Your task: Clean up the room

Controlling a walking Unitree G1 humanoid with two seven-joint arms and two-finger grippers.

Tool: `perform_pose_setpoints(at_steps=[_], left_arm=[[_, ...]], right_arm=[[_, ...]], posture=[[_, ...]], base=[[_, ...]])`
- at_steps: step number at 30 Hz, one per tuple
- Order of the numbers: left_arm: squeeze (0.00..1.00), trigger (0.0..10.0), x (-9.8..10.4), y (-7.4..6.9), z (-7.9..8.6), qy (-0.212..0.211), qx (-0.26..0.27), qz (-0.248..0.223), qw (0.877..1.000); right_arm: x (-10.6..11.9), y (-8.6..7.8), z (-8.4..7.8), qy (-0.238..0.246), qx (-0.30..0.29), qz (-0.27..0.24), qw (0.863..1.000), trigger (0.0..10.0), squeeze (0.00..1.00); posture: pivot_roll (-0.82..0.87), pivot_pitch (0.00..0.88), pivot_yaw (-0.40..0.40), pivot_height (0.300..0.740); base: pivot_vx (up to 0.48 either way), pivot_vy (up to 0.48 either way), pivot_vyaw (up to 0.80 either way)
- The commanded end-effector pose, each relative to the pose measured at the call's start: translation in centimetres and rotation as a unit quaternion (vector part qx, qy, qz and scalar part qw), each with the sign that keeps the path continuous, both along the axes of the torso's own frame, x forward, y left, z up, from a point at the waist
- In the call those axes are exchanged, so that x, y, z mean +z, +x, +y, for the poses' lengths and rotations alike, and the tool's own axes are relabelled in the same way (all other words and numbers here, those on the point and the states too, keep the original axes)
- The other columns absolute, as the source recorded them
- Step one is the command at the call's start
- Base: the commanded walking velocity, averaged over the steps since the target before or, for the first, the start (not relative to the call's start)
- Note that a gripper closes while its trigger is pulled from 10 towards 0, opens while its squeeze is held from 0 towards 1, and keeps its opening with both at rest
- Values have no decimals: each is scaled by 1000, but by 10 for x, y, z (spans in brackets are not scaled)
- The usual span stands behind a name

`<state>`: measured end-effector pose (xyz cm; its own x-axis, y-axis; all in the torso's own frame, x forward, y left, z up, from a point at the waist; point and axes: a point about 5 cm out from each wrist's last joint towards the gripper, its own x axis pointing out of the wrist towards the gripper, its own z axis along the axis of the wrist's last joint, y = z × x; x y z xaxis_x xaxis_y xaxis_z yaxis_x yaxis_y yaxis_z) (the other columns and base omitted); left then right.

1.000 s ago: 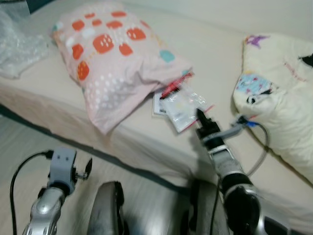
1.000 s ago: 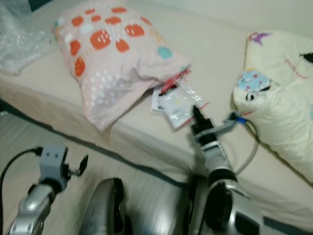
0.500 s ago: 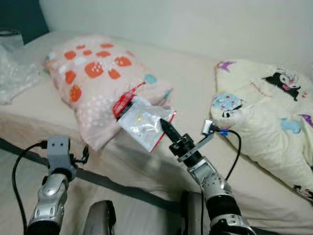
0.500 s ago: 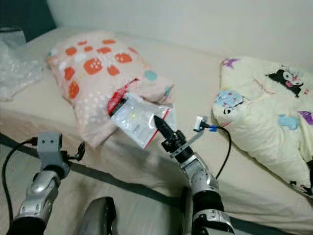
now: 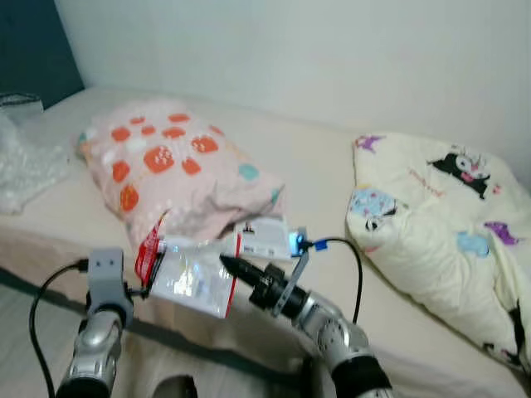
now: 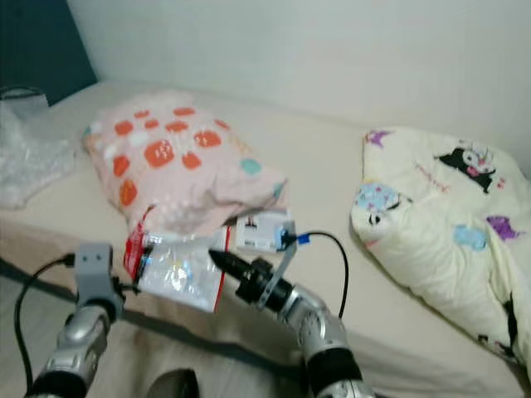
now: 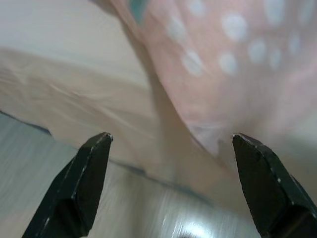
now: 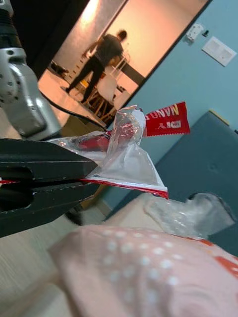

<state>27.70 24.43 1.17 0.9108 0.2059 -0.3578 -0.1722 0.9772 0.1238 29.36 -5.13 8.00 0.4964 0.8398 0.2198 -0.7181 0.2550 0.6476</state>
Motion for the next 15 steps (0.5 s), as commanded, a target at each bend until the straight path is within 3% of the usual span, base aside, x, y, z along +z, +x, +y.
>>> perform_pose_setpoints(at_steps=[1,3,5,9,10,11,12,13,14,15], left_arm=[[0,10000,-20,-20,10,14,11,55,998],[0,10000,-25,-26,13,15,17,72,997],[0,10000,-41,-47,23,9,47,119,992],[0,10000,-61,-80,35,-4,93,179,979],[0,10000,-66,-89,35,-6,101,196,975],[0,10000,-66,-89,35,-6,101,196,975],[0,10000,-69,-94,35,-8,106,208,972],[0,10000,-71,-97,35,-9,108,213,971],[0,10000,-74,-101,34,-13,111,222,969],[0,10000,-77,-105,31,-17,112,233,966]], right_arm=[[-8,-2,-1,-16,-7,5,1000,0,0],[-10,-2,-1,-22,-9,4,1000,0,0],[-15,-1,-7,-39,-26,13,999,0,0],[-36,-3,-17,-124,-49,30,991,0,0],[-47,-5,-23,-171,-63,38,983,0,0],[-47,-5,-23,-171,-63,38,983,0,0],[-53,-6,-28,-203,-72,42,976,0,0],[-57,-7,-30,-221,-77,44,971,2863,0],[-66,-9,-38,-263,-92,57,959,10000,0],[-73,-11,-46,-294,-104,67,948,10000,0]], posture=[[67,0,-41,640],[67,0,-41,645],[65,0,-38,654],[65,0,-43,673],[64,0,-43,678],[64,0,-43,678],[64,0,-43,683],[64,0,-43,688],[62,0,-41,688],[60,0,-40,688]], base=[[0,0,0],[0,0,0],[0,0,0],[0,0,0],[0,0,0],[0,0,0],[0,0,0],[0,0,0],[0,0,0],[0,0,0]])
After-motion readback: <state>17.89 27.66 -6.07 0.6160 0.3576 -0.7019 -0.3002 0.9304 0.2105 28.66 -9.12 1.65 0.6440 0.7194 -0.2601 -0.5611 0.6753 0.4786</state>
